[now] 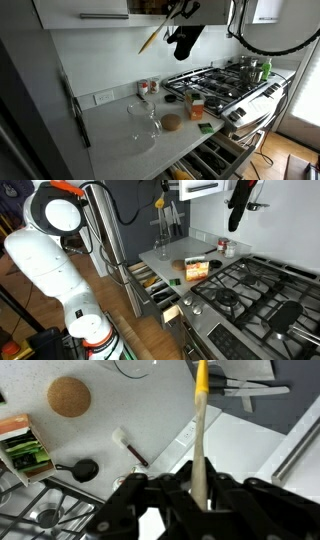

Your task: Open the right door of the upper cabinet on the left and remove the orange spatula then put it in the glass jug

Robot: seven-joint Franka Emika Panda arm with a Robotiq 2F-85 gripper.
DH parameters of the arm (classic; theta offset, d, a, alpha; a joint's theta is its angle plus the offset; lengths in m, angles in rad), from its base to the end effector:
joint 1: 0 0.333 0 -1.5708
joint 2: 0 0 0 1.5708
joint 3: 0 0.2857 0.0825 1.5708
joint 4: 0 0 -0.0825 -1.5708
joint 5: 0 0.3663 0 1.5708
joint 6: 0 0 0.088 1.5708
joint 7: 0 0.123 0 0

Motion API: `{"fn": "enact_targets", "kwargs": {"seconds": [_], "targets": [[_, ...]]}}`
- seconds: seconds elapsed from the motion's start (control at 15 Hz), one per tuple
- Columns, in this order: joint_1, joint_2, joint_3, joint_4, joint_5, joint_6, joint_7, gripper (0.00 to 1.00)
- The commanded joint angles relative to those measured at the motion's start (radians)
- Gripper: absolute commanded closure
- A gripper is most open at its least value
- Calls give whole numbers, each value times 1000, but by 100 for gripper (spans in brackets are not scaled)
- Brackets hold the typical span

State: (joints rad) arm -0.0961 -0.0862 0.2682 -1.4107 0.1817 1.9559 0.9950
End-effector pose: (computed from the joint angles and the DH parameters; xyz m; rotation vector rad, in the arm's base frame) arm 0.5254 0.1152 0.7459 -2.3795 1.0484 -0.5844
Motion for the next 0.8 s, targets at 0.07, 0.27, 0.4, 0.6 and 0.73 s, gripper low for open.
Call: {"fn": "enact_targets", "kwargs": {"seconds": [0.07, 0.27, 0.4, 0.6, 0.73], "targets": [[124, 79, -37, 52, -106, -122, -27, 97], [177, 121, -41, 73, -141, -133, -53, 97], [205, 148, -45, 87, -181, -140, -64, 97], [202, 179, -16, 95, -273, -135, -61, 97], [211, 201, -9, 104, -331, -129, -60, 97]]}}
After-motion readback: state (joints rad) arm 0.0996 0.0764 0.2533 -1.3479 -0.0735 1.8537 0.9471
